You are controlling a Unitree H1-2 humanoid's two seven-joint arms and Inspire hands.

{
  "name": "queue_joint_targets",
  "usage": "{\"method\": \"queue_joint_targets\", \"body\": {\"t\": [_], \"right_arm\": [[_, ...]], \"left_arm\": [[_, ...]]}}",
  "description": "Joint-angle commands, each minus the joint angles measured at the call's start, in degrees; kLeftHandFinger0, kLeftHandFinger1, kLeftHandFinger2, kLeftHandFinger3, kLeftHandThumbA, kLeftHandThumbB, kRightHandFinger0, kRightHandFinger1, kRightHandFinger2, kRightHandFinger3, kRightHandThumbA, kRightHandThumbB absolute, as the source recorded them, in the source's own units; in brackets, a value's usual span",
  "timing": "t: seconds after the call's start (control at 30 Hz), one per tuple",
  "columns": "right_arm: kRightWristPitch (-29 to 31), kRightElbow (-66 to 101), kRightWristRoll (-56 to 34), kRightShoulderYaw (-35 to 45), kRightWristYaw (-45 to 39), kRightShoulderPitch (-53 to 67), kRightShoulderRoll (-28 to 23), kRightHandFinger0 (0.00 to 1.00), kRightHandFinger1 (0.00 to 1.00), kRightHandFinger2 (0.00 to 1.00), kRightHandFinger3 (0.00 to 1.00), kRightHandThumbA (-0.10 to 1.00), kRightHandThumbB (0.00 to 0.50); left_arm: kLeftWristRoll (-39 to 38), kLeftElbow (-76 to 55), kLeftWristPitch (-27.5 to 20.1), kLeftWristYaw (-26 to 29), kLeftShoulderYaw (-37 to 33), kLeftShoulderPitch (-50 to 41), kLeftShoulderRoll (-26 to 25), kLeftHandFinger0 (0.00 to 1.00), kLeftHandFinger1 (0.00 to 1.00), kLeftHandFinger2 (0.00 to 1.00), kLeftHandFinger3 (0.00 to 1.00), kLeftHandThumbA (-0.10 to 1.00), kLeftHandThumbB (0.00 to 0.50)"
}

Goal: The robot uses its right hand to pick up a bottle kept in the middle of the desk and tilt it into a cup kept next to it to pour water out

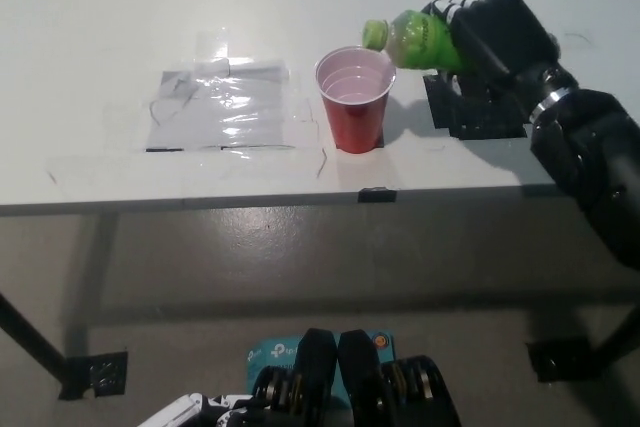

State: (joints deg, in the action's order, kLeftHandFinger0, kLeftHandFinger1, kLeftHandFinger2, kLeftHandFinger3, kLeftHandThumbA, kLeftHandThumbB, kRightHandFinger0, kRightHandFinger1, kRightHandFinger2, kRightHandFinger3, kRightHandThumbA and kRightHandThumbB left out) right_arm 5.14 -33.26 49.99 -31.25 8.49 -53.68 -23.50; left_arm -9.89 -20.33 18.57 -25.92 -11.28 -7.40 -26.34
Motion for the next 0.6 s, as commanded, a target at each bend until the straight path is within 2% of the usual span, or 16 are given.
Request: {"method": "queue_joint_targets", "body": {"t": [0.0,0.07,0.13,0.2,0.27,0.3,0.37,0.4,0.43,0.47,0.57], "right_arm": [[-0.86,1.01,3.65,0.07,-0.95,-4.65,-1.94,0.00,0.01,0.09,0.40,-0.04,0.135],[0.88,-0.09,6.07,-1.20,2.59,-4.60,-1.96,0.00,0.00,0.06,0.38,0.01,0.191],[1.23,-0.43,6.96,-1.52,3.22,-4.70,-2.08,0.00,0.00,0.07,0.40,0.02,0.206],[1.32,-0.32,8.35,-2.90,1.83,-4.69,-2.14,0.00,0.06,0.15,0.44,0.01,0.150],[1.86,-0.67,8.39,-3.05,2.23,-4.68,-2.09,0.00,0.06,0.17,0.43,0.01,0.118],[2.27,-1.87,9.43,-3.86,3.79,-5.03,-1.70,0.00,0.06,0.16,0.39,-0.04,0.133],[1.34,-2.17,9.90,-4.25,1.83,-5.52,-1.38,0.00,0.06,0.17,0.38,-0.02,0.128],[1.09,-2.31,10.14,-4.36,1.62,-5.81,-1.27,0.00,0.05,0.17,0.39,-0.04,0.155],[0.31,-2.41,10.39,-4.48,0.56,-6.26,-1.05,0.00,0.04,0.18,0.42,-0.04,0.150],[-0.25,-3.01,10.64,-4.78,-0.85,-7.01,-0.83,0.00,0.03,0.18,0.39,-0.09,0.109],[-0.80,-4.73,11.66,-5.68,-2.18,-8.83,-0.50,0.00,0.05,0.21,0.37,-0.10,0.180]], "left_arm": [[0.06,-2.15,0.33,-0.78,0.76,-0.09,-1.75,0.86,0.89,0.88,1.00,1.00,0.500],[0.12,-2.43,0.75,-0.71,0.78,-0.01,-1.84,0.87,0.90,0.89,1.00,1.00,0.500],[0.03,-2.57,1.02,-0.76,0.74,0.36,-1.88,0.87,0.90,0.89,1.00,1.00,0.500],[-0.45,-2.62,1.33,-0.85,0.73,0.57,-1.77,0.88,0.90,0.89,1.00,1.00,0.500],[-0.40,-2.52,0.88,-0.98,0.67,0.74,-1.86,0.87,0.90,0.89,1.00,1.00,0.494],[-0.49,-2.49,1.08,-0.98,0.69,0.78,-1.88,0.87,0.89,0.88,1.00,1.00,0.485],[-0.43,-2.36,0.97,-0.98,0.62,0.82,-1.76,0.86,0.89,0.88,1.00,1.00,0.484],[-0.51,-2.42,1.02,-1.06,0.61,0.80,-1.78,0.86,0.89,0.88,1.00,1.00,0.478],[-0.71,-2.44,0.98,-1.08,0.72,0.75,-1.67,0.86,0.89,0.87,1.00,1.00,0.471],[-0.64,-2.42,0.93,-1.06,0.74,0.72,-1.65,0.85,0.89,0.87,1.00,1.00,0.470],[-0.57,-2.50,1.31,-1.07,0.73,0.75,-1.70,0.85,0.89,0.86,1.00,1.00,0.492]]}}
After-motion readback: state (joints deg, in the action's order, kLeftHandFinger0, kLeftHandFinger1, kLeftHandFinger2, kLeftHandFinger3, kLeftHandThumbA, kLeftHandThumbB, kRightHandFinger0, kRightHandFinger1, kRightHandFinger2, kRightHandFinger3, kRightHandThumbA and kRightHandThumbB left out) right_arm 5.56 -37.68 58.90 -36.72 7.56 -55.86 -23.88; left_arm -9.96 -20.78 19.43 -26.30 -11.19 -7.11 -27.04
